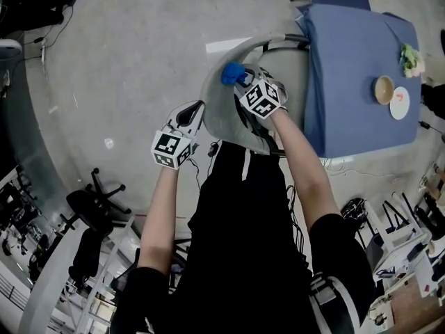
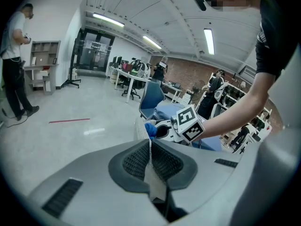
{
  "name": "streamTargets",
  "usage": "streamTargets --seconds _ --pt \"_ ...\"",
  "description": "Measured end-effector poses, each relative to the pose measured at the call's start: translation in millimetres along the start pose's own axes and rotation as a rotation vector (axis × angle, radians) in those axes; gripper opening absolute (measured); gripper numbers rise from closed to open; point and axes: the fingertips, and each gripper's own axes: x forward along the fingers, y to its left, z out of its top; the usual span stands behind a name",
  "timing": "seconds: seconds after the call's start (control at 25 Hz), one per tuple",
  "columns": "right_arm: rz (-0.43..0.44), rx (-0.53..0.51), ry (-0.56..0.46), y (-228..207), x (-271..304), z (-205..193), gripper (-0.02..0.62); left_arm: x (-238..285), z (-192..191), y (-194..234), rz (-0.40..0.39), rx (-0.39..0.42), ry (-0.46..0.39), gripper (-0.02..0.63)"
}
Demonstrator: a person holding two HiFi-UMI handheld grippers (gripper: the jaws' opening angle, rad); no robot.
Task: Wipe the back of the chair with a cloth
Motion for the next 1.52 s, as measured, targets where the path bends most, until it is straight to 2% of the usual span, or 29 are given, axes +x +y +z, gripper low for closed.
streamTargets --seconds 0.16,0.68,1.08,1.32,1.52 --pt "-0.012 -0.032 0.032 -4 7 -6 0.16 0 -1 0 -0.003 -0.005 -0.003 0.034" --pt "0.006 -0.044 0.032 5 7 -6 0.131 -2 -1 1 0.002 -0.016 -0.037 0.034" --pt "0.119 -0.137 0.065 36 10 -12 0.126 -3 -3 0 0.007 -0.026 -0.052 0.034" --pt "0.176 -0.157 0.082 59 11 -21 0.126 -3 -3 2 0.005 -0.027 -0.054 0.034" --pt "0.201 -0.198 0.091 74 10 -26 0.124 -5 -3 2 0.003 -0.032 -0.06 0.034"
